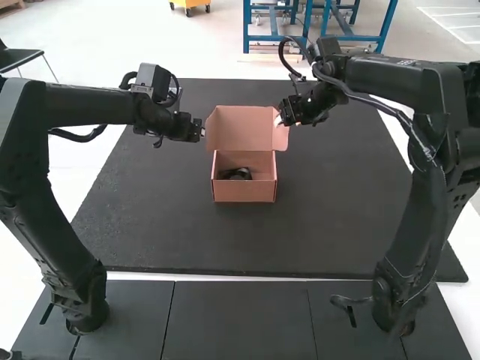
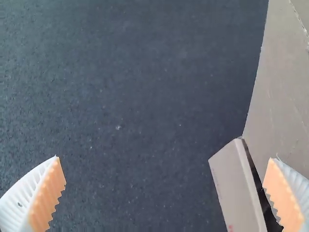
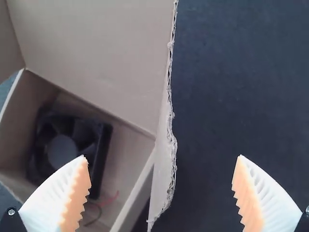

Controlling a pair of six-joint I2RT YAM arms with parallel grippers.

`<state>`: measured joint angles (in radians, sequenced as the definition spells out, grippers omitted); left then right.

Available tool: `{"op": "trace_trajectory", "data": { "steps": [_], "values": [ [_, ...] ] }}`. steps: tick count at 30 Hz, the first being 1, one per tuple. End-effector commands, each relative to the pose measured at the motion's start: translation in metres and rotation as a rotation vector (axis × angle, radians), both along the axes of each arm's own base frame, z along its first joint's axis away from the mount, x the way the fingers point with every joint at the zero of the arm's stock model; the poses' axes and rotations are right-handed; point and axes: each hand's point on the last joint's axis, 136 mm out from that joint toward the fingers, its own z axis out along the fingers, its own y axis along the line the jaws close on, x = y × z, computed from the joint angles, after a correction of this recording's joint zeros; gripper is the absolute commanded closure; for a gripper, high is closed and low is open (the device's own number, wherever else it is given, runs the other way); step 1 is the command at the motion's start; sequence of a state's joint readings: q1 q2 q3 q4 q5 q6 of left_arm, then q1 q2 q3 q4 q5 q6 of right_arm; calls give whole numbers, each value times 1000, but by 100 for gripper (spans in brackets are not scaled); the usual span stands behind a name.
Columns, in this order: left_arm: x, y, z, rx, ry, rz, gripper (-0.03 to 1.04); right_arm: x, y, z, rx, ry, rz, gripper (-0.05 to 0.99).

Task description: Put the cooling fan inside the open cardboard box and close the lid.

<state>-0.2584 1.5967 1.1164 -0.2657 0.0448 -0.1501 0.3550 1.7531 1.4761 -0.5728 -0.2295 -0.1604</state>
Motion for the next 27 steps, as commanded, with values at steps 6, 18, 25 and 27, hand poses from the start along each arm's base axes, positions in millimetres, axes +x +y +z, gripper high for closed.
{"op": "trace_trajectory", "data": {
  "steps": [6,18,25,27],
  "values": [
    [13,-10,17,-9,-43,-26,4,10,1,7,39,13,6,44],
    [10,-11,14,-12,-23,-34,4,8,9,12,76,28,37,77],
    [4,-22,16,-28,-14,-70,4,4,12,14,78,40,47,82],
    [2,-26,16,-29,-12,-78,4,3,14,14,82,44,53,82]
  ]
}}
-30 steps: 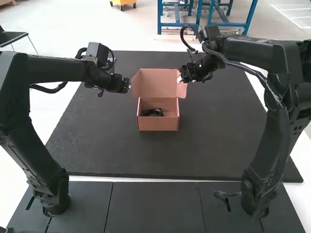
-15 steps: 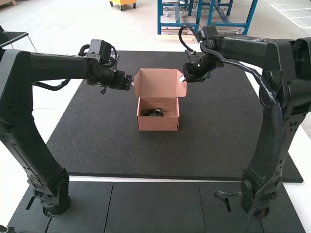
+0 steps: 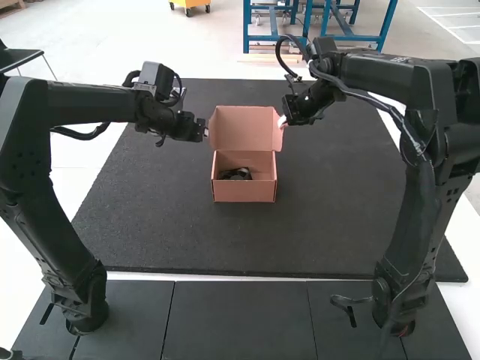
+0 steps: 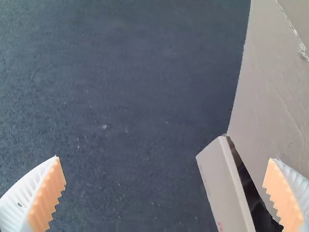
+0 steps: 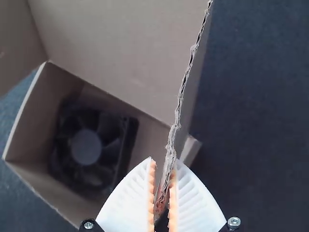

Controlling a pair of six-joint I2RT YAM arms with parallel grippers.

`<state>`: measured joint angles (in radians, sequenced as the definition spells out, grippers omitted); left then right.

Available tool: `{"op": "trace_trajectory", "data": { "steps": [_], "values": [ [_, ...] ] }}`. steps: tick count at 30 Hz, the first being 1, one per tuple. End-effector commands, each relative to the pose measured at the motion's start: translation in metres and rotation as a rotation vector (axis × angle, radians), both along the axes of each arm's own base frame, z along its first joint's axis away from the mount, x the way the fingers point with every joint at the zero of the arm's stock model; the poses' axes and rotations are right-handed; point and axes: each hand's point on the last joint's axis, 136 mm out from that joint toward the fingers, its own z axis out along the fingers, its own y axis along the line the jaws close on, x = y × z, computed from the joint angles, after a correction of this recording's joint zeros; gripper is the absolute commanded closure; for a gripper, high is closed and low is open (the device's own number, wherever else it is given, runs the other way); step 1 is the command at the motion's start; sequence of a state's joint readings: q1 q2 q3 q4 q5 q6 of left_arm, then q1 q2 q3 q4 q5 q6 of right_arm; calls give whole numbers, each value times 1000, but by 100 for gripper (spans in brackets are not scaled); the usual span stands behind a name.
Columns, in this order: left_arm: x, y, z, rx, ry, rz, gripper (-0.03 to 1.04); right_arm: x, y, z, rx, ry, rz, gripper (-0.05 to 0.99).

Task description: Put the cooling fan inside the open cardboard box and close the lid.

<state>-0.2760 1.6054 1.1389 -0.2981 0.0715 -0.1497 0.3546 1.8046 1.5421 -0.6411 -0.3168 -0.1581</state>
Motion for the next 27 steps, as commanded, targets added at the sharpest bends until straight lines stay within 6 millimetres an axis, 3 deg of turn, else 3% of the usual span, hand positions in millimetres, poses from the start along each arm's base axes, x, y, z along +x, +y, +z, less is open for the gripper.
{"op": "trace_trajectory", "data": {
  "steps": [1,18,27],
  "values": [
    [5,-15,17,-18,-36,-43,4,6,2,18,41,-28,9,82],
    [-7,-18,20,-15,-13,-56,4,-14,18,18,112,58,47,96],
    [-9,-17,25,-18,-22,-57,4,-17,22,20,138,84,46,96]
  ]
}}
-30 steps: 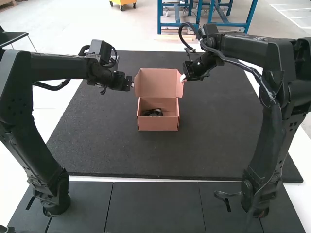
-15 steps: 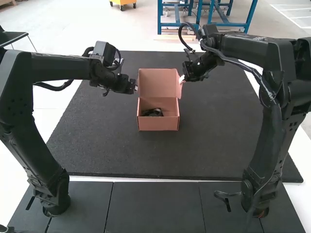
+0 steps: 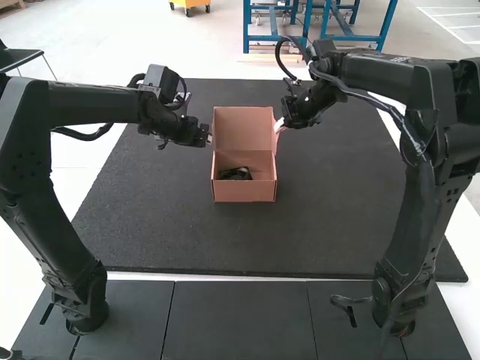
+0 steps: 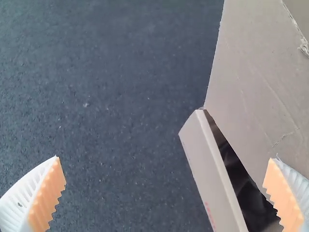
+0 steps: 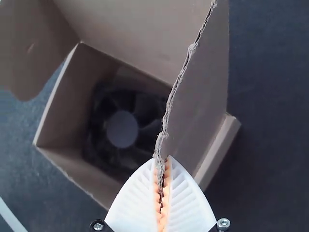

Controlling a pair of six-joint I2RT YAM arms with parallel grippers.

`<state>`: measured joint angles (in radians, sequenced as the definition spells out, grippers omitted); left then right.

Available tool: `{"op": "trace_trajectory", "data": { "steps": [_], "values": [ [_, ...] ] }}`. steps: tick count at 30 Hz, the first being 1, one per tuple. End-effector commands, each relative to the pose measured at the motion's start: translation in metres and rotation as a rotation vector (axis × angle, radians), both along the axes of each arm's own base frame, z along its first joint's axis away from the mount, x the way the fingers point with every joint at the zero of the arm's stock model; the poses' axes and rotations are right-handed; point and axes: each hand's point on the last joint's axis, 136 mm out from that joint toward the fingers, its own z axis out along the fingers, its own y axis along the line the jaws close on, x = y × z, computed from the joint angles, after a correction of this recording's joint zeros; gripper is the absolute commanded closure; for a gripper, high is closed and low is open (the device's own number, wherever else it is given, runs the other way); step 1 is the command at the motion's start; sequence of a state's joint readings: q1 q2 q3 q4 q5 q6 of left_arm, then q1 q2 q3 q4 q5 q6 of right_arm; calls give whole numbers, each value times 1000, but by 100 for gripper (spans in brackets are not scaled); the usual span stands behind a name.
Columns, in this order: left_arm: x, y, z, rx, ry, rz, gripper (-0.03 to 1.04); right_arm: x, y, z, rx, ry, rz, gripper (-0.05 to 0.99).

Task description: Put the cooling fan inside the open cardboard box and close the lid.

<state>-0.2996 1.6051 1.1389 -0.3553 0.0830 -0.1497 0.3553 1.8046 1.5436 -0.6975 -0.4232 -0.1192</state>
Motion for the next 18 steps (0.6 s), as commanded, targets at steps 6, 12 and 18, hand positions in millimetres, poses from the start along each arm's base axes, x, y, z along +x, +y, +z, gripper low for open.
{"op": "trace_trajectory", "data": {
  "steps": [6,12,18],
  "values": [
    [3,-7,38,-29,-81,-25,4,-2,10,17,56,6,14,96],
    [1,-7,40,-30,-83,-27,4,-10,13,11,46,30,28,96],
    [-3,-6,45,-29,-86,-28,4,-16,18,7,43,45,40,96]
  ]
}}
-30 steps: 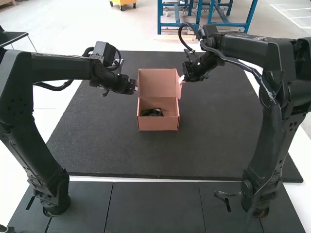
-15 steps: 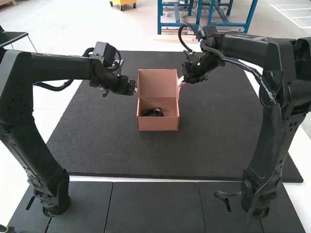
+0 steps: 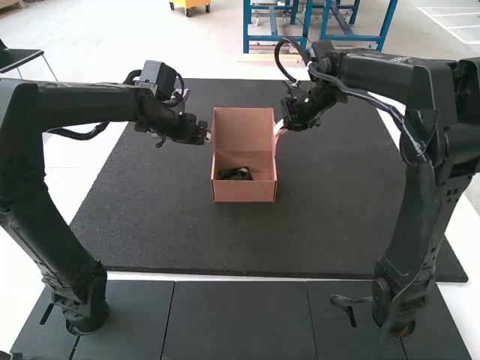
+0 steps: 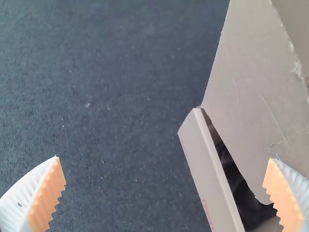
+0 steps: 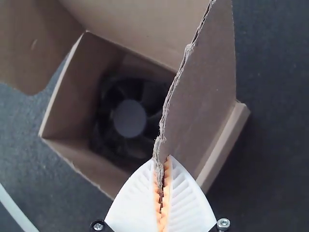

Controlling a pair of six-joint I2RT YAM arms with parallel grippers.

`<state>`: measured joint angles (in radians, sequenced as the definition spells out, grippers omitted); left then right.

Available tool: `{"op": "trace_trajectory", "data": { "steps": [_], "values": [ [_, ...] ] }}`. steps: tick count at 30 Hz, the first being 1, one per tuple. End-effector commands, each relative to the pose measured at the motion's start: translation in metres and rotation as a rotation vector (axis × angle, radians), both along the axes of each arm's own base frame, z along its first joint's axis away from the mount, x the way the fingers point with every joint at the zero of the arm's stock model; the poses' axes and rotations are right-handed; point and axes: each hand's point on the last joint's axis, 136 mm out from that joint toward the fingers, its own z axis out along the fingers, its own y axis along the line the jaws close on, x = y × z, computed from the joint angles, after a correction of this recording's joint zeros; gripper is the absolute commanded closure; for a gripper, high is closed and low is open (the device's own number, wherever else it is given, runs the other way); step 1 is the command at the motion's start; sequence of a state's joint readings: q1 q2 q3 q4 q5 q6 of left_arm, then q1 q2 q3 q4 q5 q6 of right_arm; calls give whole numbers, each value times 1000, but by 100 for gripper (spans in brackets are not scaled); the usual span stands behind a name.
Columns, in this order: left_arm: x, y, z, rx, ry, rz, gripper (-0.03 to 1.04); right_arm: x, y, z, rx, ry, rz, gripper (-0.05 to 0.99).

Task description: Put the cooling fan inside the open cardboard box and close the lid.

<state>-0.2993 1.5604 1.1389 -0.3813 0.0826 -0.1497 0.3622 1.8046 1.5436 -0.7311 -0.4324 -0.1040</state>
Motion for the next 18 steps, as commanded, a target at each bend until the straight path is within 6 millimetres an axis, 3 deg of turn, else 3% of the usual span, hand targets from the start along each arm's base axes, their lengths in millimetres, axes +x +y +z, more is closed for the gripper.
{"op": "trace_trajectory", "data": {
  "steps": [1,18],
  "values": [
    [2,-8,31,-22,-66,-29,4,-9,17,9,43,5,43,96],
    [-4,-6,30,-14,-53,-34,4,-35,11,-23,-22,91,87,96]
  ]
}}
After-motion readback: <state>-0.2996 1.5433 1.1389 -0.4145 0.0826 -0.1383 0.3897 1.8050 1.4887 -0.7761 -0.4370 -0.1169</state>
